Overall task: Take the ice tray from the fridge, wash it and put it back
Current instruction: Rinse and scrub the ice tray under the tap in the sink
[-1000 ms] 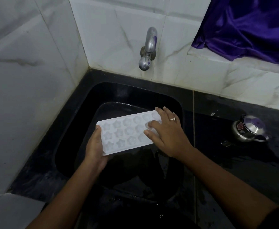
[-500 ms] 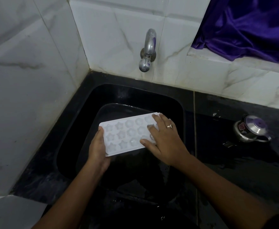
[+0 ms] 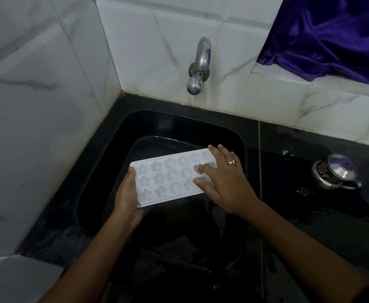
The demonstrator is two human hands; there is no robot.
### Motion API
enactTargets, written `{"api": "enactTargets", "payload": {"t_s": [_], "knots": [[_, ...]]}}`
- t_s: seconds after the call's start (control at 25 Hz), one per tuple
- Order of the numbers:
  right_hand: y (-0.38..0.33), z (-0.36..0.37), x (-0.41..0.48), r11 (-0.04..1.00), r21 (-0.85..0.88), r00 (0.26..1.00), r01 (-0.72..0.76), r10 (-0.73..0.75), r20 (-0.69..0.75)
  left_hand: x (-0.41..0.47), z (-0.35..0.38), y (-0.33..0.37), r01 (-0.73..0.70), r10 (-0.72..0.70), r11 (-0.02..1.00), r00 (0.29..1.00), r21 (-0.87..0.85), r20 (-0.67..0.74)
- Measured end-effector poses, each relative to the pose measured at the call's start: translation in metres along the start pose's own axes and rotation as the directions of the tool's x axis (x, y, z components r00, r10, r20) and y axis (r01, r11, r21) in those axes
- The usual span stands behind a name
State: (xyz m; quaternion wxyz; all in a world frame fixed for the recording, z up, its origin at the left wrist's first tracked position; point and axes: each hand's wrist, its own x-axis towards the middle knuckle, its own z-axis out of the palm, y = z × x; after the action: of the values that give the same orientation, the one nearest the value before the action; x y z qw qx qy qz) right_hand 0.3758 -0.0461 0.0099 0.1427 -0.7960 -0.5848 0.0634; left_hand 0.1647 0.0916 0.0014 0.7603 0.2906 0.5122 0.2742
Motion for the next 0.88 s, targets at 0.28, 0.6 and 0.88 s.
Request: {"api": "enactTargets", "payload": {"t_s": [0.28, 0.6, 0.88], "knots": [[0.001, 0.002, -0.005, 0.997, -0.056, 0.998, 0.051, -0.048, 0.043, 0.004, -0.004, 0.003, 0.002, -0.002, 1.0, 1.0, -0.016, 0.015], [-0.003, 0.006, -0.003, 0.998, -0.052, 0.999, 0.031, -0.029, 0.038, 0.011, -0.004, 0.0, 0.032, -0.031, 0.999, 0.999, -0.035, 0.022], [-0.011, 0.01, 0.001, 0.999, -0.046, 0.999, 0.019, -0.017, 0.038, 0.01, -0.005, -0.005, 0.038, -0.036, 0.998, 0.999, -0.056, 0.034]]}}
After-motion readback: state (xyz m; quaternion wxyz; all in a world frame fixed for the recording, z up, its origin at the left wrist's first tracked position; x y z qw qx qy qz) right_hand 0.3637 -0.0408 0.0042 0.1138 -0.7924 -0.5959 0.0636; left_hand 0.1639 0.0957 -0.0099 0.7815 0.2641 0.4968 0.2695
